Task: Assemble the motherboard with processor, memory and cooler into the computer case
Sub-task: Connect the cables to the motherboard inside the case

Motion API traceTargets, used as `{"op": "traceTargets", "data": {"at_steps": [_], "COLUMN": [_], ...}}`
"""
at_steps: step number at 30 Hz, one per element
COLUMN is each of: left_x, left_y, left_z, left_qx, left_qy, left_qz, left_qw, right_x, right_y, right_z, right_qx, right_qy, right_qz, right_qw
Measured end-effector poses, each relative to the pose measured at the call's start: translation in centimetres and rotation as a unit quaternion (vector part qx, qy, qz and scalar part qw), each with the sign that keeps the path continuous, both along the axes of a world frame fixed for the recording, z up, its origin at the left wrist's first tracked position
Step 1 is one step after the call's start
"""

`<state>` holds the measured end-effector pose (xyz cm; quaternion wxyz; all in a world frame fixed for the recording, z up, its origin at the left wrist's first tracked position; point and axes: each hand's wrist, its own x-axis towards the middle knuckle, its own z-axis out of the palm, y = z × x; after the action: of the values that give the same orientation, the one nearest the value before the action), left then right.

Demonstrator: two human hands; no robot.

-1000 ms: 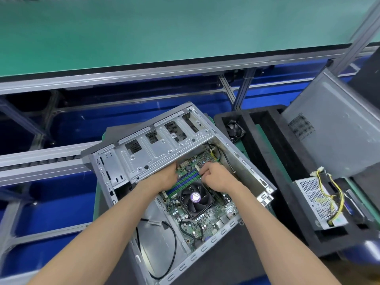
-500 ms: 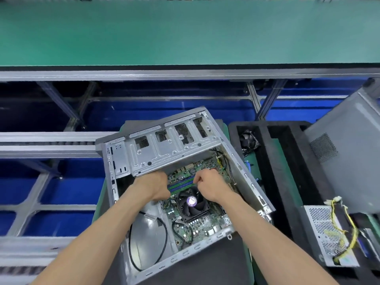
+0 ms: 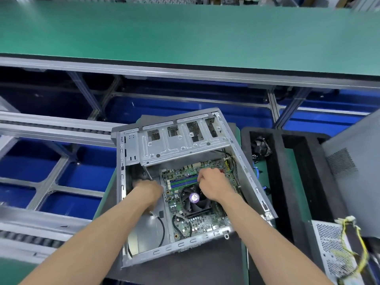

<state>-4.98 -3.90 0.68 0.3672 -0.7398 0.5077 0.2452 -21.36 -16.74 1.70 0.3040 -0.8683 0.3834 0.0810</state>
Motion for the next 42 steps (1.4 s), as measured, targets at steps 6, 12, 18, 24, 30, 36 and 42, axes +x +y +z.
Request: {"op": "traceTargets", "data": {"at_steps": [6, 12, 18, 24, 30, 36, 42], "left_x": [0.7, -1.0, -0.6, -1.5, -1.6, 0.2, 1.6], "left_y": [0.1, 0.1, -0.1, 0.1, 0.5, 0.1, -0.4], "left_z": [1.3, 0.2, 0.9, 1.2, 0.8, 2.5, 3.1], "left_qx": [-0.023, 0.025, -0.008, 0.063, 0.012, -0.066, -0.257], "left_qy": [0.072, 0.029, 0.041, 0.029, 0.022, 0.122, 0.306], "left_qz": [0.044, -0.034, -0.071, -0.102, -0.148, -0.04, 0.104], "left_qw": [0.996, 0.999, 0.997, 0.992, 0.989, 0.99, 0.911], "right_x": [0.0, -0.1, -0.1, -0.1, -0.3, -0.2, 0.0], "right_y": [-0.1, -0.1, -0.2, -0.3, -0.3, -0.4, -0.4], "right_z": [-0.1, -0.1, 0.0, -0.1, -0.2, -0.4, -0.2], "right_qx": [0.011, 0.029, 0.037, 0.049, 0.054, 0.053, 0.045], "right_qy": [-0.01, -0.013, -0.013, -0.015, -0.018, -0.022, -0.031], "right_qz": [-0.009, -0.019, -0.021, -0.026, -0.026, -0.035, -0.034], "right_qw": [1.0, 0.999, 0.999, 0.998, 0.998, 0.998, 0.998]}}
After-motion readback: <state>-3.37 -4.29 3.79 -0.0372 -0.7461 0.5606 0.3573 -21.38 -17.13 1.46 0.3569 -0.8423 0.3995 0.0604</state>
